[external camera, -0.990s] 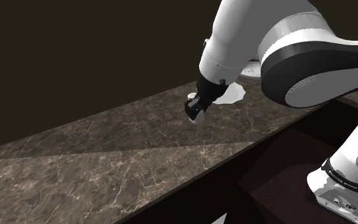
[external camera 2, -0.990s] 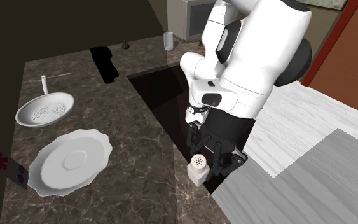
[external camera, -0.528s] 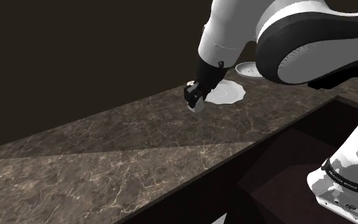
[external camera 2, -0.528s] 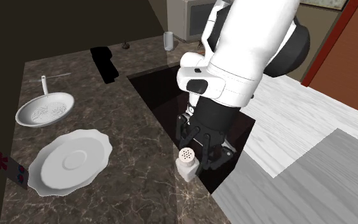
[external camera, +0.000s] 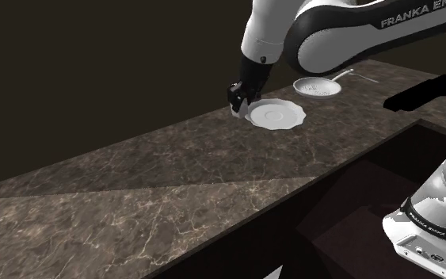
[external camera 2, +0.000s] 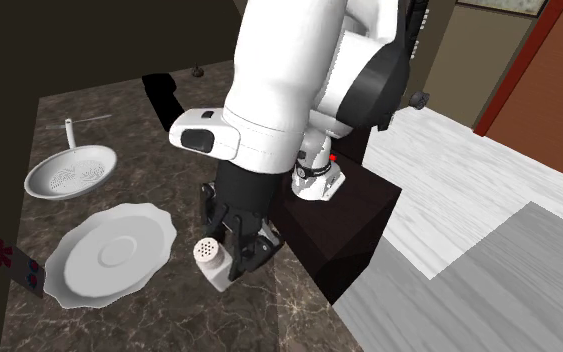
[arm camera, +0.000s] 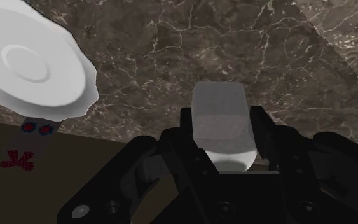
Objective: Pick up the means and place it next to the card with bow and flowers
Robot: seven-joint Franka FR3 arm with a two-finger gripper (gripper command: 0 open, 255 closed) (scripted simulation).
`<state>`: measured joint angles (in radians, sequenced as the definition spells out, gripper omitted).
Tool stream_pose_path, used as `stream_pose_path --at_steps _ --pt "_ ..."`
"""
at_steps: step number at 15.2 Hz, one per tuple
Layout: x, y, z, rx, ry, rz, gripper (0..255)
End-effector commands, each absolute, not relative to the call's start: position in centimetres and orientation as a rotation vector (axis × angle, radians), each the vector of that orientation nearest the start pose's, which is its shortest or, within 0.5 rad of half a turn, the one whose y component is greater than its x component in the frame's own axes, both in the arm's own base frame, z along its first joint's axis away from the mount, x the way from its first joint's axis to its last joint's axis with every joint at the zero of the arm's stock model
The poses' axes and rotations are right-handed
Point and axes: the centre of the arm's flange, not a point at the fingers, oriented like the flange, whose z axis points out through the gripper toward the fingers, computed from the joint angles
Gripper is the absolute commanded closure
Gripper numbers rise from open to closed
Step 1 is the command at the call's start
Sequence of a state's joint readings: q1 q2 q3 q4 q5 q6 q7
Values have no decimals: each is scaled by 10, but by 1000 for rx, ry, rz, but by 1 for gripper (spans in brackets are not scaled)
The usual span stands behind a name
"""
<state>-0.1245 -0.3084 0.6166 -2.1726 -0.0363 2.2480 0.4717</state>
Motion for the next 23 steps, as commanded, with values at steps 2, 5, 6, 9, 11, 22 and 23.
stream_pose_path --at_steps 2,5,6,9,11,22,23 --pt "466 235 530 -3117 -73 -610 255" --pt "497 210 530 -3117 -73 -610 255" --pt "507 202 530 -3117 -73 -610 255" --pt "538 177 530 -3117 -73 -610 255" --pt "558 160 530 -3117 -73 -610 255" --pt "671 68 530 -3117 -73 -610 255" --pt "681 60 530 -3117 -73 -610 255"
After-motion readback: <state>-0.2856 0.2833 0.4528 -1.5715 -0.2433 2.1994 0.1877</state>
